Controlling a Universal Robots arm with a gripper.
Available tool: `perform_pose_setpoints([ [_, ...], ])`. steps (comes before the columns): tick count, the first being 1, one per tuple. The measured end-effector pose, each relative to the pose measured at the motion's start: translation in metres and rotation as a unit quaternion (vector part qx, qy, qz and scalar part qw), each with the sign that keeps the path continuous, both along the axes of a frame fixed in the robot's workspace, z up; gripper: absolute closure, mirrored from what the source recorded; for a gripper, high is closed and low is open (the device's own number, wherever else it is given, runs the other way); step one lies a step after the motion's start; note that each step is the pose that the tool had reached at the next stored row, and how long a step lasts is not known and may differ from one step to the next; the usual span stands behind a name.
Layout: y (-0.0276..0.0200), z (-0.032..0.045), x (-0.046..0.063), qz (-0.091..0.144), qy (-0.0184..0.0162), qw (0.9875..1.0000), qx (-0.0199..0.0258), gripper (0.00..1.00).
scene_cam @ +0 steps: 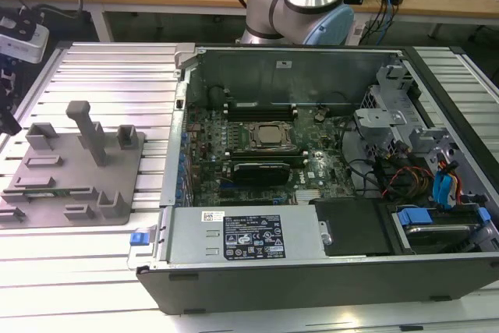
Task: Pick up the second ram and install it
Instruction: 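Pick up the second ram and move it above second insertion slot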
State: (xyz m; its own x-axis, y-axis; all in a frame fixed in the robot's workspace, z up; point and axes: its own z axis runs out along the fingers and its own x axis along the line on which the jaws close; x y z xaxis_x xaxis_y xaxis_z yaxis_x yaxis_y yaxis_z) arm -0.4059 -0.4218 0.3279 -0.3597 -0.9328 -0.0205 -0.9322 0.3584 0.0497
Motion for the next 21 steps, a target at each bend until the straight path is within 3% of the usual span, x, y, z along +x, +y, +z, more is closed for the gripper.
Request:
perform_pose_setpoints([
  [15, 0.0, -0.0082, 0.0, 0.016, -0.0001, 0.9999, 0.0001, 0.92],
  [21, -0.0019, -0.0158, -0.001, 0.028, 0.0, 0.9996, 0.0, 0.92],
])
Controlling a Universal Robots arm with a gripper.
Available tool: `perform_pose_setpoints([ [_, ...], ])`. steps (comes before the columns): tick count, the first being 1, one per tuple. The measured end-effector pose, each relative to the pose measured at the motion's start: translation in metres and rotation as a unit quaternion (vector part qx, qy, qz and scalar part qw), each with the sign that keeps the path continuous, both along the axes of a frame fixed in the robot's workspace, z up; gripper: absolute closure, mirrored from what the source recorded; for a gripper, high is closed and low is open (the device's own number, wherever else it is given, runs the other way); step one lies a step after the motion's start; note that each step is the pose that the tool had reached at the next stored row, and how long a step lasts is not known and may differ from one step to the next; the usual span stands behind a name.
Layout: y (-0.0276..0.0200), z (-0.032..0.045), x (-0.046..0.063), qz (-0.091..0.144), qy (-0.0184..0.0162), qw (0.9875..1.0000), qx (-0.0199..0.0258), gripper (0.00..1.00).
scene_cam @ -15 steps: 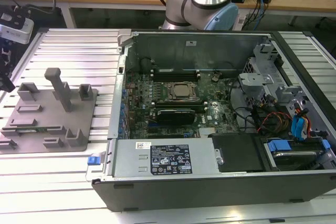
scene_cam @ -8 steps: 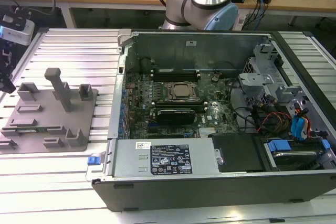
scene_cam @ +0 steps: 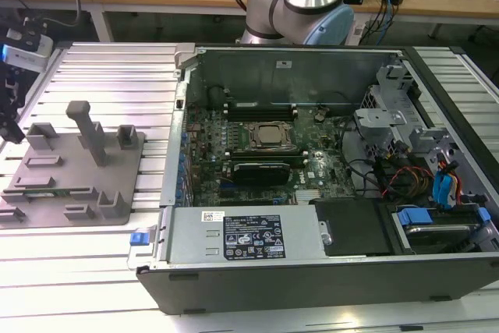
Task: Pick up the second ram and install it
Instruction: 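Pick up the second ram and move it above second insertion slot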
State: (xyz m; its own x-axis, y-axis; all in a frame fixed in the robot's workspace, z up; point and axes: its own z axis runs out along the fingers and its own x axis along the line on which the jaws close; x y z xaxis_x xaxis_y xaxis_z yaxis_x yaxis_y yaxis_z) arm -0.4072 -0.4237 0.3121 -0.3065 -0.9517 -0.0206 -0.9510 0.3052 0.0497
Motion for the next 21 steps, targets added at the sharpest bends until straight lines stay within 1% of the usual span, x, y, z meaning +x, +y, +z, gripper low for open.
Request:
perform_pose_setpoints([
  [4, -0.0017, -0.004, 0.0, 0.006, 0.0001, 1.0, 0.0, 0.92],
  [7, -0.0031, -0.0093, 0.0, 0.016, 0.0, 0.9999, 0.0, 0.92],
  [10, -0.0037, -0.0128, 0.0, 0.027, 0.0, 0.9996, 0.0, 0.92],
  [15, -0.004, -0.0175, 0.0, 0.046, 0.0, 0.9989, 0.0, 0.92],
  [17, -0.0041, -0.0199, 0.0, 0.056, 0.0, 0.9984, 0.0, 0.92],
  [18, -0.0041, -0.0201, 0.0, 0.058, 0.0003, 0.9983, -0.0007, 0.92],
  [21, -0.0041, -0.0211, 0.0, 0.058, 0.0001, 0.9983, -0.0006, 0.92],
])
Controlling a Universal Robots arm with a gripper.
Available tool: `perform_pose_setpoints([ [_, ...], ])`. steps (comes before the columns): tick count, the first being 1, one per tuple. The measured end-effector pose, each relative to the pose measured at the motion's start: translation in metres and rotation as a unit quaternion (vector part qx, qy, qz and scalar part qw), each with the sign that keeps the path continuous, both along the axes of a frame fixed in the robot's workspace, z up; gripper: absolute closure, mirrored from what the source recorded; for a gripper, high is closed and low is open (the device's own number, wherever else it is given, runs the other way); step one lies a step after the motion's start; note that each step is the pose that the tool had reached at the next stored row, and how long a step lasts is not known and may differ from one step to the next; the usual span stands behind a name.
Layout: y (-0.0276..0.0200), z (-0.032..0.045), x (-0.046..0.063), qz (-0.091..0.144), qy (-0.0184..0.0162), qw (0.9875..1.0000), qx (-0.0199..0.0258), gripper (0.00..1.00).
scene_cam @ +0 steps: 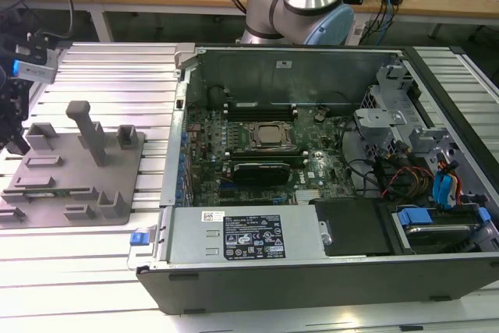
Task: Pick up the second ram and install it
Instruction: 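Pick up the second ram and move it above second insertion slot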
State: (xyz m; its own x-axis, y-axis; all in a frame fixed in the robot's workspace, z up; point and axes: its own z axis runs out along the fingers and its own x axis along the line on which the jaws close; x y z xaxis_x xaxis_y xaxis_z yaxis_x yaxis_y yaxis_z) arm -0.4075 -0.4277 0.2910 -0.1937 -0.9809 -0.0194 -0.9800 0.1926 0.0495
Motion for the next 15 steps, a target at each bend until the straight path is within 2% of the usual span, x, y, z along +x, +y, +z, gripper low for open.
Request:
perform_pose_setpoints([
  [6, -0.0016, -0.0061, 0.0, 0.005, 0.0001, 1.0, 0.0, 0.92],
  [13, -0.0085, -0.018, 0.0, 0.014, 0.0, 0.9999, 0.0, 0.92],
  [15, -0.0093, -0.0244, 0.0, 0.016, 0.0001, 0.9999, 0.0, 0.92],
])
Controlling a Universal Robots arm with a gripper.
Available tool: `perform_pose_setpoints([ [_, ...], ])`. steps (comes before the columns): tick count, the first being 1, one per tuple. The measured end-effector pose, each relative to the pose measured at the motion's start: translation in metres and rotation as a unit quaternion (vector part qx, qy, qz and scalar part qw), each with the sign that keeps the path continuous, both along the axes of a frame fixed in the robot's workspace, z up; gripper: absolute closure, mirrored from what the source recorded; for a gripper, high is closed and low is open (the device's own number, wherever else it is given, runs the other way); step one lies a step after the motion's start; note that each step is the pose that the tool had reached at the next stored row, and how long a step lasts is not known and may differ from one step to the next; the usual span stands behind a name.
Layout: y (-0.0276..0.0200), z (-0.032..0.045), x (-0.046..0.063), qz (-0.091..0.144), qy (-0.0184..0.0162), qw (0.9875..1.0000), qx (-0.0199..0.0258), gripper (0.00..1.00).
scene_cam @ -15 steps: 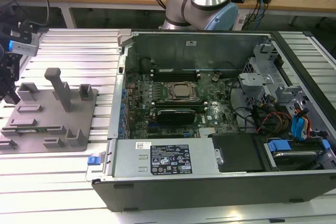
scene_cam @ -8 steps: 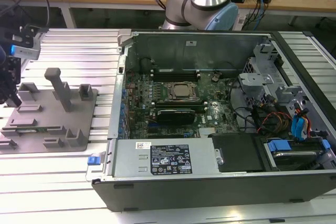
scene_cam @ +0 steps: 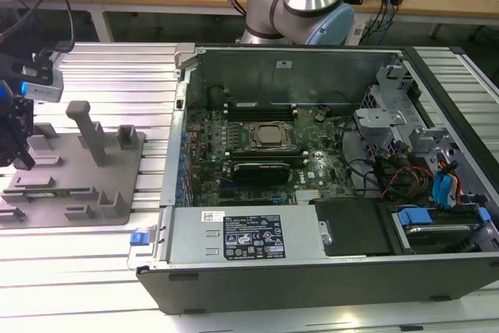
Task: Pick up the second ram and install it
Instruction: 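Pick up the second ram and move it above second insertion slot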
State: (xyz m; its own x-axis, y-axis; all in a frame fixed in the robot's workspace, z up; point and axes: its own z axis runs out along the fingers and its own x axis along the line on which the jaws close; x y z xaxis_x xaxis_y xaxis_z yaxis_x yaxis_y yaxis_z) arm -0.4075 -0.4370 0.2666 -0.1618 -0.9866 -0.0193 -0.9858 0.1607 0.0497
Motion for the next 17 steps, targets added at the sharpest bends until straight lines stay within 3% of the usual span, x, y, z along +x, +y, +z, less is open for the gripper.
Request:
perform_pose_setpoints([
  [3, -0.0008, -0.0059, 0.0, 0.005, 0.0, 1.0, 0.0, 0.92],
  [8, -0.0025, -0.0212, 0.0, 0.034, 0.0003, 0.9994, -0.0001, 0.92],
  [17, -0.0048, -0.037, -0.001, 0.064, 0.0002, 0.9979, 0.0001, 0.92],
])
